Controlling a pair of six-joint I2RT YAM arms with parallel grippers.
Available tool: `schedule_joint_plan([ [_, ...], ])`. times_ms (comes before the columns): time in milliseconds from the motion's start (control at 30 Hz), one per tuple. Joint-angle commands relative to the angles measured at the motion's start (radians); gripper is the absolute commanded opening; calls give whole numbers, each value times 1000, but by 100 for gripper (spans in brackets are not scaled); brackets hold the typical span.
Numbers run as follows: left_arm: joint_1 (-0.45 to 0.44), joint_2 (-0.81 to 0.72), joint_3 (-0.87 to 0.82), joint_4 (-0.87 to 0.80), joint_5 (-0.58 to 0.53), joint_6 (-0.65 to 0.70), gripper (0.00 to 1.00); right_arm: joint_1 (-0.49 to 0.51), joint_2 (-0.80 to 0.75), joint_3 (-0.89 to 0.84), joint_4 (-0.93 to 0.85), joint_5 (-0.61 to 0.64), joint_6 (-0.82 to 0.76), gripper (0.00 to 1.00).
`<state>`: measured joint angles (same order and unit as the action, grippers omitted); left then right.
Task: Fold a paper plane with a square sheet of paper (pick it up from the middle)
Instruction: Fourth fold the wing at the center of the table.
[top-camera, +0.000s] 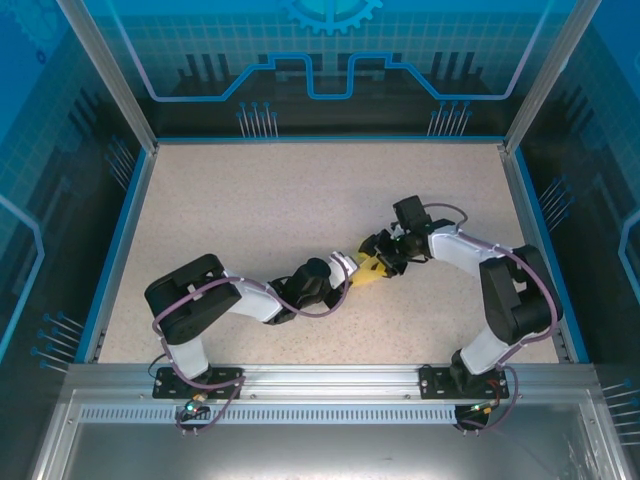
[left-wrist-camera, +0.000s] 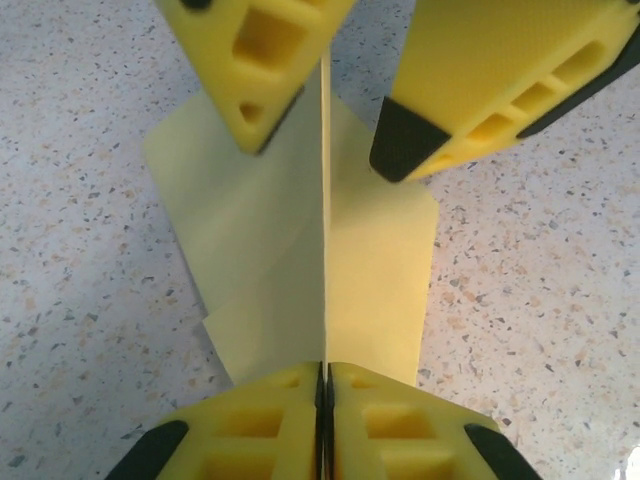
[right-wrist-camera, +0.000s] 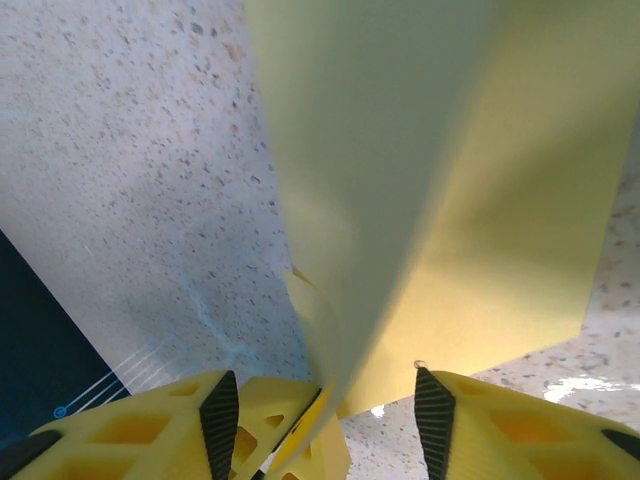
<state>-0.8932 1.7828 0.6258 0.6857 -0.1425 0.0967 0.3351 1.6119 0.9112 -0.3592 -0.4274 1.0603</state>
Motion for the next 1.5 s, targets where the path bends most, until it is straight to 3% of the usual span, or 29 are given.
schedule_joint_plan([
  [0,-3,-8,30,-26,64,-95,8,-44,-74,-10,-22,-21,-99,57],
  [200,-3,-40,67,-144,99,-303,5,-101,-173,-92,18,-26,-217,60],
  [467,-3,-45,41,-122,111,-529,4,-110,-185,-147,70,-126,-308,60],
  [933,-2,-29,-6,-39,116,-716,5,-46,-31,-137,151,-158,-338,51],
  [1467,-1,-14,-11,-29,129,-759,5,-27,70,-110,195,-135,-290,46],
])
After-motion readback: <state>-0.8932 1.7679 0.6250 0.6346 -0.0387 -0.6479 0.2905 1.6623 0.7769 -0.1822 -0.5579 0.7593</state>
